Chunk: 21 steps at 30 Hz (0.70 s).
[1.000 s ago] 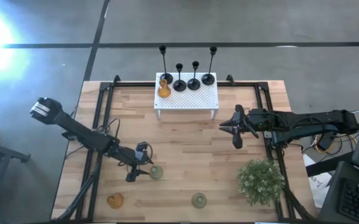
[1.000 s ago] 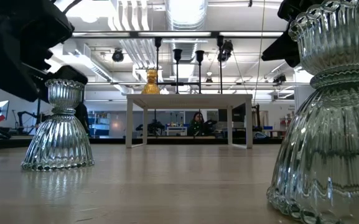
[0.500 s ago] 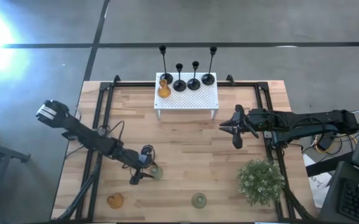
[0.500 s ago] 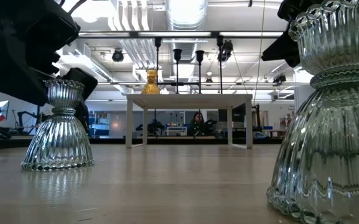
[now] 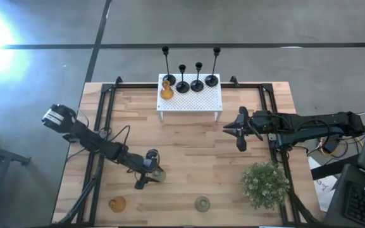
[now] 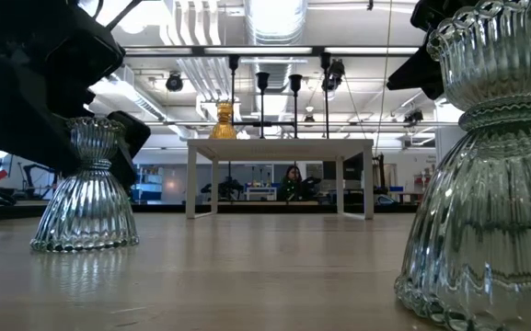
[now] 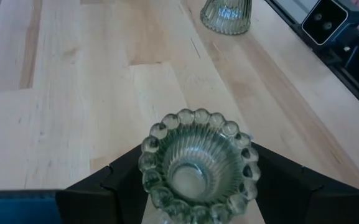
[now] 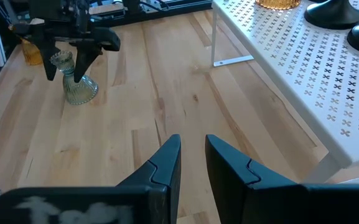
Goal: Pick & Place candle stick holders
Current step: Put the left green glass candle holder on the shelf
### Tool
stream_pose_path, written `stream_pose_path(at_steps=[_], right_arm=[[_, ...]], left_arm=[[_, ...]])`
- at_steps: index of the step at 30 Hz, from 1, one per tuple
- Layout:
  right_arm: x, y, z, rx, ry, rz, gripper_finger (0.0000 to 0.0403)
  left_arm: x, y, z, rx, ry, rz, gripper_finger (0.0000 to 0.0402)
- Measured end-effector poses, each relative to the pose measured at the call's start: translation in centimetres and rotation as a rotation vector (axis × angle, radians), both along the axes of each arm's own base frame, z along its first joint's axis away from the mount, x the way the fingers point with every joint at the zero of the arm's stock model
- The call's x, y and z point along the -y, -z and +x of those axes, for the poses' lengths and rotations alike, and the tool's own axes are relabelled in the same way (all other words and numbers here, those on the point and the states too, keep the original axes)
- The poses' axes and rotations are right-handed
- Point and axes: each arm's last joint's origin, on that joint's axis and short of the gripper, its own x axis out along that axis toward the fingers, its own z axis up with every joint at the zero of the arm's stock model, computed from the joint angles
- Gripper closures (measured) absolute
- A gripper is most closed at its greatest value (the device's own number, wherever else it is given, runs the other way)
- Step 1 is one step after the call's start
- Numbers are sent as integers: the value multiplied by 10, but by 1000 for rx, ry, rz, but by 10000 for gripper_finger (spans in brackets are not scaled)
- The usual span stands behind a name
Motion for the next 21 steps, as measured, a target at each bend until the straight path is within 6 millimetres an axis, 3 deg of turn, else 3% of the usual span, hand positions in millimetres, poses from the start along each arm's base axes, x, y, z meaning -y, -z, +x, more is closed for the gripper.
stream_pose_path(at_steps=[5, 12, 21], right_arm=[[0, 0, 0, 0, 0, 0, 335], [0, 0, 0, 0, 0, 0, 335], [0, 0, 0, 0, 0, 0, 335]], left_arm=[[0, 0, 0, 3, 0, -1, 182], [0, -2, 0, 18, 1, -2, 270], [0, -3, 1, 26, -26, -3, 270]])
